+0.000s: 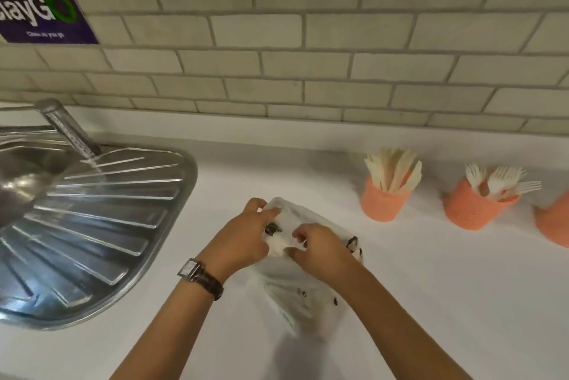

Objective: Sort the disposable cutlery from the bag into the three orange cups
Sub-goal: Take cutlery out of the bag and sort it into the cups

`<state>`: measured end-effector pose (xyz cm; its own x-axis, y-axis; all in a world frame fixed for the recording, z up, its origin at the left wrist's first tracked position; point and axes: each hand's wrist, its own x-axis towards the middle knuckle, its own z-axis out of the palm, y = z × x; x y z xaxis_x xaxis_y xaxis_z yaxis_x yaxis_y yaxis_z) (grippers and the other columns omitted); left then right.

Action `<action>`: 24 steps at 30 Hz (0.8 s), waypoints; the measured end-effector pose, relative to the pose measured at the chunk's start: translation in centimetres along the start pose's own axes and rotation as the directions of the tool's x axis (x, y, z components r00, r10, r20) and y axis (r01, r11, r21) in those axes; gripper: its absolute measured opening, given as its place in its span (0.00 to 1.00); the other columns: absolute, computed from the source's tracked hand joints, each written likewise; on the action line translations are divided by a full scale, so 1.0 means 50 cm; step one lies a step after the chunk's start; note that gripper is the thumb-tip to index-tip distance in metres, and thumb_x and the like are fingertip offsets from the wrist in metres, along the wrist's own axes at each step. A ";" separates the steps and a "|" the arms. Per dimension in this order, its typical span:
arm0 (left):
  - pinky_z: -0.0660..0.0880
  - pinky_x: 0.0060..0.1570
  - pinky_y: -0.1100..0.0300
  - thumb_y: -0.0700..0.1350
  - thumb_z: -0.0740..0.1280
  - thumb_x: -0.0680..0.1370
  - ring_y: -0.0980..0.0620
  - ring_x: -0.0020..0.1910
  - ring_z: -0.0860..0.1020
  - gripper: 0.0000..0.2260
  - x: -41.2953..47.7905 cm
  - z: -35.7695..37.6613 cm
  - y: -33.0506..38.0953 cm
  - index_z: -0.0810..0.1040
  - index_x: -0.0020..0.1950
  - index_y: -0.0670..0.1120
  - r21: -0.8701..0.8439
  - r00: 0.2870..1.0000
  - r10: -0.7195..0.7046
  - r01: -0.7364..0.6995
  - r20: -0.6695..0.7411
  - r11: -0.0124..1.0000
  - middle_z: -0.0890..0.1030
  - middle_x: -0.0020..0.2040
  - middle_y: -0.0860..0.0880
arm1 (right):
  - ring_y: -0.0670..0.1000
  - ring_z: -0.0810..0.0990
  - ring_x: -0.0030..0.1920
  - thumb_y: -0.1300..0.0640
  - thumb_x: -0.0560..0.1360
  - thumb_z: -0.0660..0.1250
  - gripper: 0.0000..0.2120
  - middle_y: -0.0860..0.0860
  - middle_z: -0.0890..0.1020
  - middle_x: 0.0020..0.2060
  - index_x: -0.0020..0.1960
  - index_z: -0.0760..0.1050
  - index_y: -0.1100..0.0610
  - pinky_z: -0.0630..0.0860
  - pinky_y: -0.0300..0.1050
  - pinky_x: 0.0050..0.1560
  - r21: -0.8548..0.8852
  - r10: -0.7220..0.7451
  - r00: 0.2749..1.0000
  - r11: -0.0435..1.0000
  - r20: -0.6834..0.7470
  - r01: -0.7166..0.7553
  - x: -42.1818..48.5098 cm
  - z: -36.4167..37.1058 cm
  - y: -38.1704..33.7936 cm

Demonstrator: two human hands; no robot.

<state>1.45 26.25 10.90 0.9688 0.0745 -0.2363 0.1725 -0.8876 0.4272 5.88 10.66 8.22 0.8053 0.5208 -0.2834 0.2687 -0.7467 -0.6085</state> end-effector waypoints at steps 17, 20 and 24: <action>0.75 0.44 0.71 0.37 0.66 0.70 0.63 0.49 0.71 0.35 -0.094 0.015 -0.052 0.59 0.74 0.55 -0.325 0.990 0.047 -0.089 -0.133 0.941 0.53 0.66 0.62 | 0.56 0.77 0.55 0.45 0.67 0.73 0.24 0.52 0.78 0.55 0.57 0.69 0.54 0.72 0.46 0.49 -0.148 0.287 0.946 0.953 0.151 -0.266 0.044 0.090 -0.001; 0.74 0.46 0.70 0.38 0.65 0.72 0.58 0.53 0.71 0.34 -0.093 0.017 -0.038 0.58 0.74 0.54 -0.302 0.988 0.082 -0.118 -0.129 0.946 0.54 0.69 0.59 | 0.57 0.77 0.55 0.42 0.67 0.72 0.25 0.52 0.78 0.53 0.57 0.69 0.54 0.72 0.49 0.52 -0.186 0.343 0.925 0.932 0.165 -0.312 0.042 0.097 0.003; 0.76 0.49 0.67 0.39 0.66 0.72 0.58 0.53 0.71 0.34 -0.094 0.008 -0.033 0.58 0.75 0.54 -0.287 0.988 0.084 -0.119 -0.131 0.951 0.54 0.67 0.60 | 0.56 0.78 0.48 0.45 0.69 0.71 0.17 0.52 0.77 0.44 0.48 0.71 0.55 0.72 0.46 0.49 -0.276 0.286 0.944 0.932 0.165 -0.234 0.040 0.089 -0.007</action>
<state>-3.43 27.16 10.95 0.9949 0.0584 -0.0827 0.0993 -0.7224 0.6843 5.05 13.78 4.58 0.7498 0.3461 -0.5639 0.2078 -0.9323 -0.2960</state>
